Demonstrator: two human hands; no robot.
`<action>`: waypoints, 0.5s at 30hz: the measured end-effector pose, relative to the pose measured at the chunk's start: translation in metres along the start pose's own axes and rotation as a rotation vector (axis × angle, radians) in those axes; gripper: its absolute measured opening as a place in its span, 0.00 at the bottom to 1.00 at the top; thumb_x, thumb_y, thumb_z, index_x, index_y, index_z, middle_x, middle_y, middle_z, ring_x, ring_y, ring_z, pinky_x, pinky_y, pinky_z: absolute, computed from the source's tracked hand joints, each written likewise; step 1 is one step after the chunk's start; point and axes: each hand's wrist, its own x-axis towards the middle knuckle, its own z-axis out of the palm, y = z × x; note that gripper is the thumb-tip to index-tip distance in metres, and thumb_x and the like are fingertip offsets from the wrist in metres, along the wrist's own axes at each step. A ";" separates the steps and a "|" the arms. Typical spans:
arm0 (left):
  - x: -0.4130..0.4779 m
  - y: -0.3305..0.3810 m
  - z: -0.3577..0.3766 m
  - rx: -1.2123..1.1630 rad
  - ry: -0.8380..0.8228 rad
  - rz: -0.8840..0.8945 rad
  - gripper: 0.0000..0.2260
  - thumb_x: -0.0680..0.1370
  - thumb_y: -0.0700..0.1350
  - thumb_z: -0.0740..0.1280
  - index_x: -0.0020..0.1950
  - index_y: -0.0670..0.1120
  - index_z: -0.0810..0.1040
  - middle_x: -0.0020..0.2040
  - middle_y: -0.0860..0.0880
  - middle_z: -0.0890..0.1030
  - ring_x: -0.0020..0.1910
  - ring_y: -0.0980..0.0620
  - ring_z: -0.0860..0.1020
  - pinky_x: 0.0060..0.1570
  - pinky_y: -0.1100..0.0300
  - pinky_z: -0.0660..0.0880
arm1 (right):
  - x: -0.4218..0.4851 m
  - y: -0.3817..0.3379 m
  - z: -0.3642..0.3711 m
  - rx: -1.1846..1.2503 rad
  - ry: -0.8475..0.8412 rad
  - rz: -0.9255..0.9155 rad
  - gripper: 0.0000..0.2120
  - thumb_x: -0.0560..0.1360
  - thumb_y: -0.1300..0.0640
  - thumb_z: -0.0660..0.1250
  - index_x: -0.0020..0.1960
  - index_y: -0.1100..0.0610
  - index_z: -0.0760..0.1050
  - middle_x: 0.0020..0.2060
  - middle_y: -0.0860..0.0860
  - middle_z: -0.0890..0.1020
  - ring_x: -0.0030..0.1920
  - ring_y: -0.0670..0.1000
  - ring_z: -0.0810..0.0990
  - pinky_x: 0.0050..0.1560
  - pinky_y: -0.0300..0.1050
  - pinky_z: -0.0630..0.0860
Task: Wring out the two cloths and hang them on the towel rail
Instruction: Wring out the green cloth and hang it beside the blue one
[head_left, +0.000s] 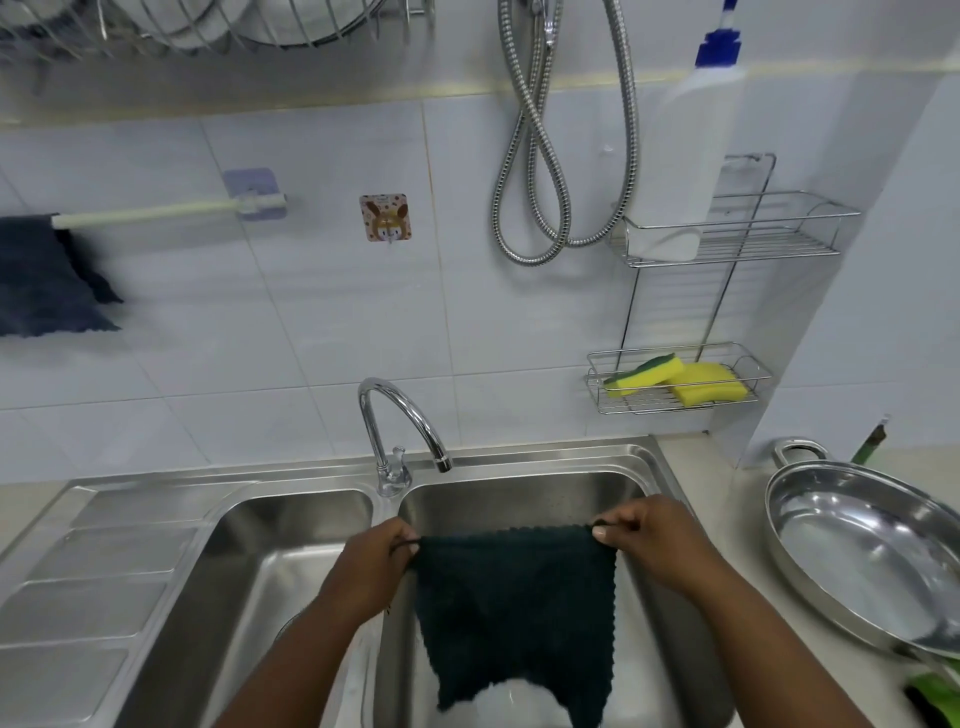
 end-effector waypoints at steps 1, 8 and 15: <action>-0.001 0.005 -0.007 -0.080 -0.025 -0.038 0.06 0.79 0.43 0.65 0.42 0.48 0.76 0.36 0.47 0.79 0.31 0.48 0.80 0.29 0.54 0.79 | 0.000 -0.005 -0.005 -0.025 0.028 -0.010 0.03 0.72 0.53 0.73 0.41 0.50 0.84 0.38 0.48 0.87 0.41 0.45 0.84 0.49 0.49 0.81; -0.026 0.035 -0.035 -0.036 0.538 0.473 0.08 0.75 0.38 0.63 0.45 0.50 0.79 0.42 0.55 0.81 0.42 0.56 0.77 0.47 0.69 0.72 | -0.034 -0.046 -0.025 0.150 0.617 -0.378 0.06 0.75 0.63 0.68 0.47 0.54 0.82 0.38 0.45 0.84 0.39 0.42 0.80 0.43 0.34 0.75; -0.018 -0.049 0.017 0.095 0.167 0.408 0.23 0.69 0.41 0.67 0.44 0.74 0.76 0.36 0.79 0.76 0.40 0.74 0.77 0.42 0.82 0.68 | -0.017 0.025 0.016 -0.147 0.134 -0.046 0.21 0.74 0.62 0.71 0.30 0.40 0.73 0.29 0.38 0.81 0.34 0.38 0.79 0.38 0.30 0.71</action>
